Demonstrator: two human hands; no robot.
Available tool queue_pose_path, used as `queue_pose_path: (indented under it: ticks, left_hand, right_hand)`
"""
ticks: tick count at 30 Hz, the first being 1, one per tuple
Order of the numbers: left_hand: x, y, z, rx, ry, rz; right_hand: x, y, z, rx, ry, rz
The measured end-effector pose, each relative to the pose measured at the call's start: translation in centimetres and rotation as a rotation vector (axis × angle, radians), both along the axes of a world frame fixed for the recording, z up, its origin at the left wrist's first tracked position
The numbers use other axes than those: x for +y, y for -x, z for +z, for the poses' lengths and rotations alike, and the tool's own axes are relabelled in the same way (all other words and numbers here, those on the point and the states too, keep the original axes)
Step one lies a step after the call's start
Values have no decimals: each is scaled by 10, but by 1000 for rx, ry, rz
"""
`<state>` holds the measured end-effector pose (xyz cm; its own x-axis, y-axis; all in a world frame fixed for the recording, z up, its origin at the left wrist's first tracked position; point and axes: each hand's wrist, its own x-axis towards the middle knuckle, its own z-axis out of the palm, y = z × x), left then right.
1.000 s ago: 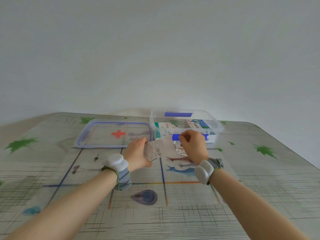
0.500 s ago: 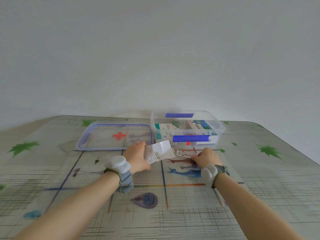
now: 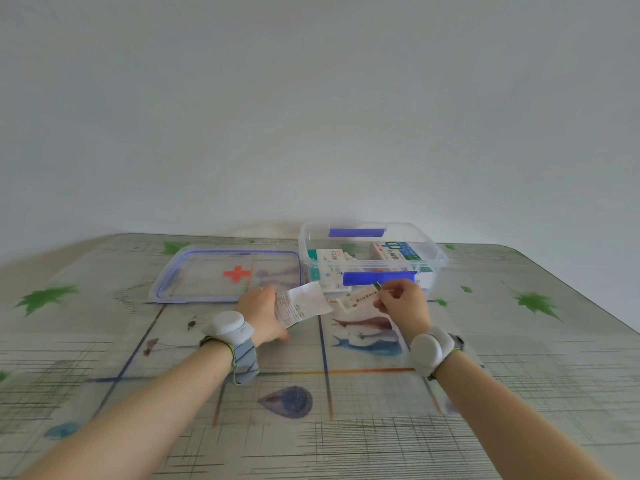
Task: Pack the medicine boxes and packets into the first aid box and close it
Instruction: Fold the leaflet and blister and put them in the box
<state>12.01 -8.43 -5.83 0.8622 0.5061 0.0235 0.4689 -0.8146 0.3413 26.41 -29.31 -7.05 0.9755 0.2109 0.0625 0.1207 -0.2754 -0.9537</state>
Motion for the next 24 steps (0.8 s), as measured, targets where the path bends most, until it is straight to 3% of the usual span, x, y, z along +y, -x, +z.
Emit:
queue_pose_path:
  ticks: [4, 15, 20, 24]
  left_hand:
    - [-5, -2, 2, -15, 3, -26]
    - [-18, -5, 13, -117, 16, -57]
    - [-19, -5, 14, -186, 16, -79]
    - [-21, -5, 15, -242, 43, -79]
  right_hand:
    - [11, 16, 23, -52, -105, 79]
    - [37, 52, 34, -268, 101, 97]
    - [43, 64, 37, -387, 388, 97]
    - [44, 62, 35, -519, 463, 120]
